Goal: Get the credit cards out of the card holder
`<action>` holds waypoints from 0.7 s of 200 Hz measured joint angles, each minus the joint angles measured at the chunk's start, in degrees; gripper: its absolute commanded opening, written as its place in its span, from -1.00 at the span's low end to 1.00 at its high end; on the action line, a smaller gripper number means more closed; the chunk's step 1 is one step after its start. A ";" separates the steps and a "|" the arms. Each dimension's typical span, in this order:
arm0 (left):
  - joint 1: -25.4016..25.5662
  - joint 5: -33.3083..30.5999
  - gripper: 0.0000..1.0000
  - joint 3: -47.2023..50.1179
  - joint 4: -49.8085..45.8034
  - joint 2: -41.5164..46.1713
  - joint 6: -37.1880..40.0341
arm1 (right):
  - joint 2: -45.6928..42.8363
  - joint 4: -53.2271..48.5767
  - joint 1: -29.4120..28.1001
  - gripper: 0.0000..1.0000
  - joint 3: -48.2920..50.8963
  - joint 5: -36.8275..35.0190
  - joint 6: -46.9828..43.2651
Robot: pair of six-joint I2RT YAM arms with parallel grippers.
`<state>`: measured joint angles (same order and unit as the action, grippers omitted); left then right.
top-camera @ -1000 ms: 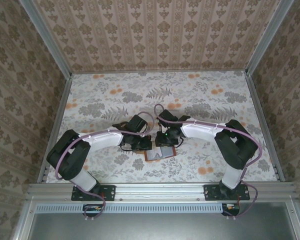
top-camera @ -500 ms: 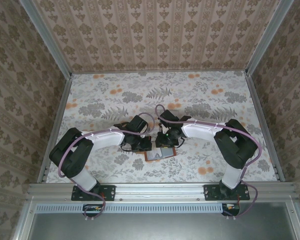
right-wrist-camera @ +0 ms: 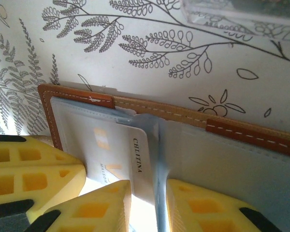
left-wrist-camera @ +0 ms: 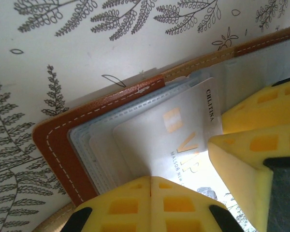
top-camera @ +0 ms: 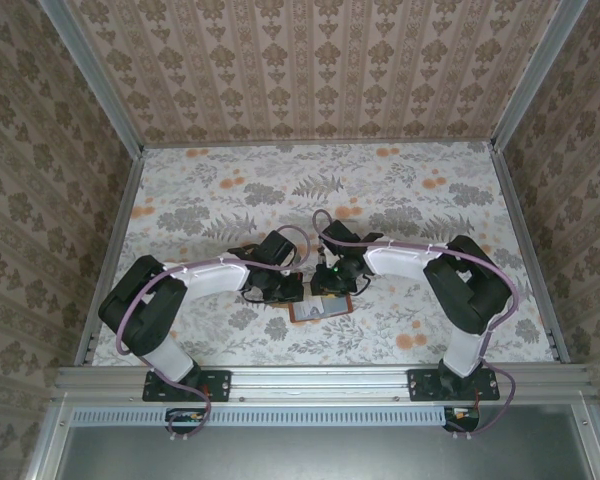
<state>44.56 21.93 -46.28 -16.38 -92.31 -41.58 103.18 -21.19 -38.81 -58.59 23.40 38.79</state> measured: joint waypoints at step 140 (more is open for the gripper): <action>0.00 -0.09 -0.92 0.00 -0.15 0.00 0.04 | -1.95 9.20 2.93 -0.74 5.51 8.37 3.85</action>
<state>44.56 21.85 -46.28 -16.53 -92.31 -41.54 101.23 -11.99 -35.88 -53.08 31.77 42.63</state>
